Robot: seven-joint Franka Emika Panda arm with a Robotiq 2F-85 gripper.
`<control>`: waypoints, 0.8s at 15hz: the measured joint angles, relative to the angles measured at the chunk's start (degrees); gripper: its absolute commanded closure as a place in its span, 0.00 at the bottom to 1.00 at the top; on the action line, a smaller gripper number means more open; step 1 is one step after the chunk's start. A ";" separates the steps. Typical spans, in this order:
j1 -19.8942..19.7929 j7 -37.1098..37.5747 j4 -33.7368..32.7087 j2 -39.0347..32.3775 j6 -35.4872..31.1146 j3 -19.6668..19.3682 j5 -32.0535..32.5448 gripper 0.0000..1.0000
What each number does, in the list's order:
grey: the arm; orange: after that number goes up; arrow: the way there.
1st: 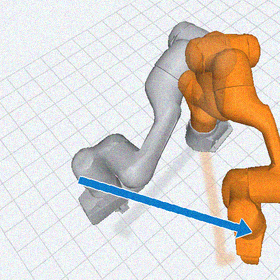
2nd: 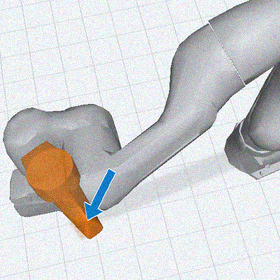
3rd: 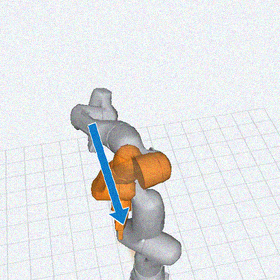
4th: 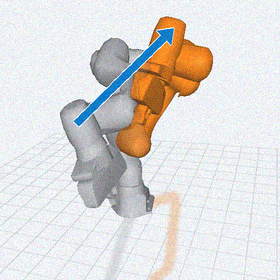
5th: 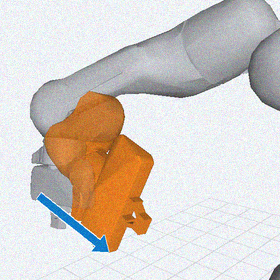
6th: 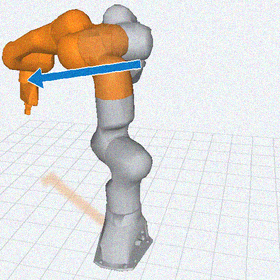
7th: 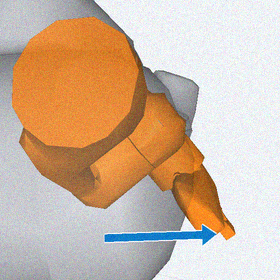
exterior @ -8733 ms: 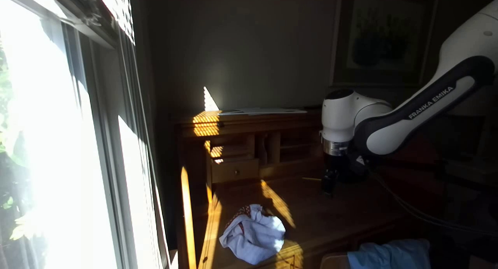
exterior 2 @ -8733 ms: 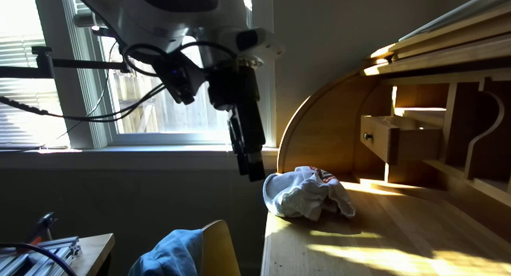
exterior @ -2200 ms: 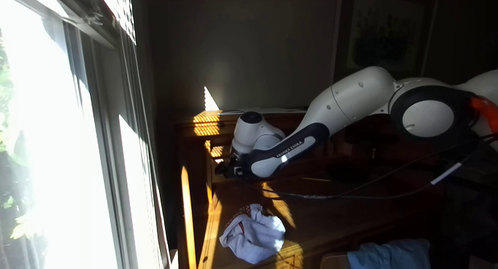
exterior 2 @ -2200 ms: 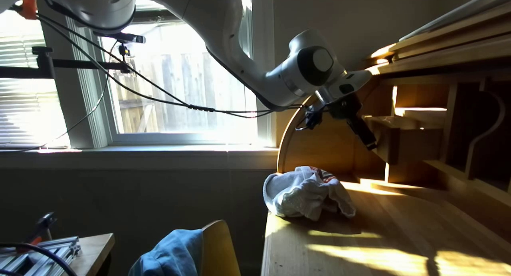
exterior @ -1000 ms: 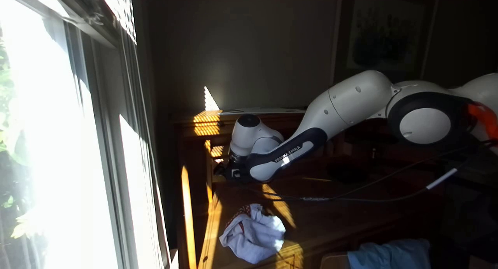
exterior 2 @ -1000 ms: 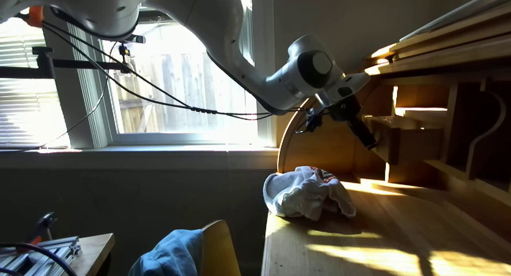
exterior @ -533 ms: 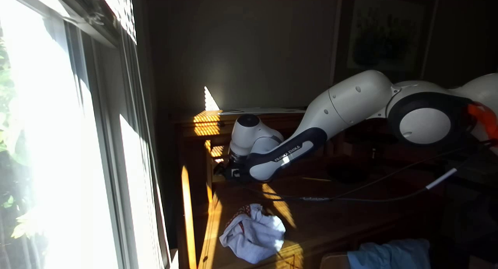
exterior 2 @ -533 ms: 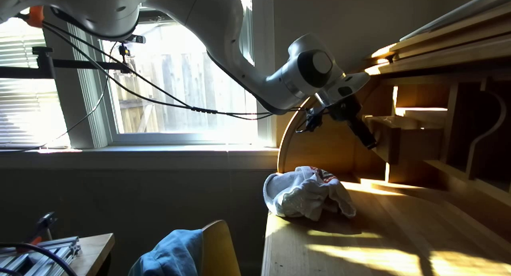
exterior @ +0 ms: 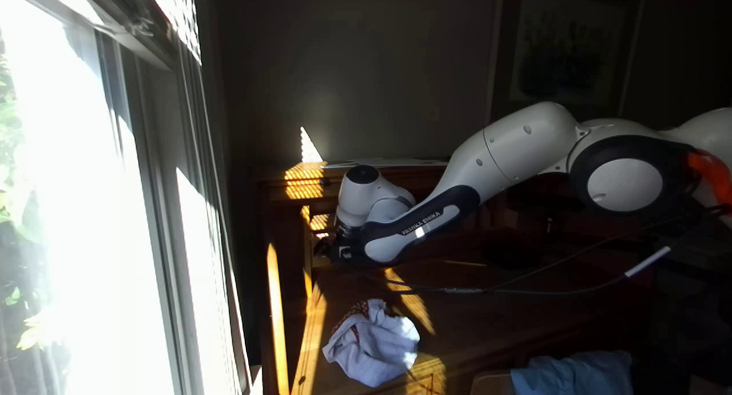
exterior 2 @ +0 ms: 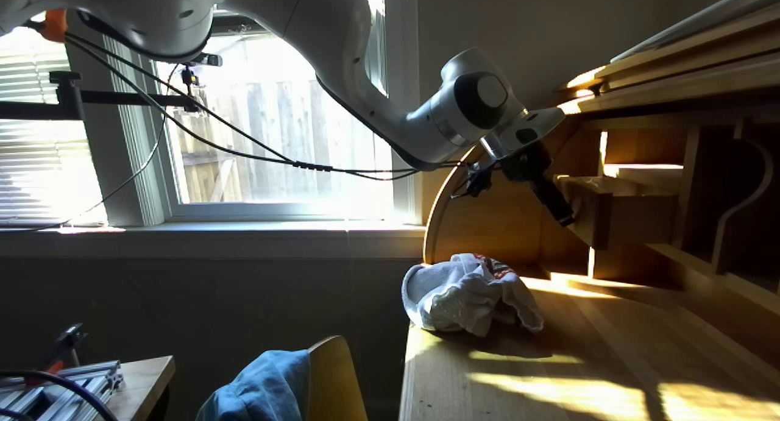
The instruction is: Close the drawer
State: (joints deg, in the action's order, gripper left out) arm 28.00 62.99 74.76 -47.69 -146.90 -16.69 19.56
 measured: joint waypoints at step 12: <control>-0.59 -1.14 -1.46 -0.03 -0.52 -1.53 2.04 0.00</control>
State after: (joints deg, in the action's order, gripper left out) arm 27.42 61.85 73.30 -47.72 -147.42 -18.22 21.60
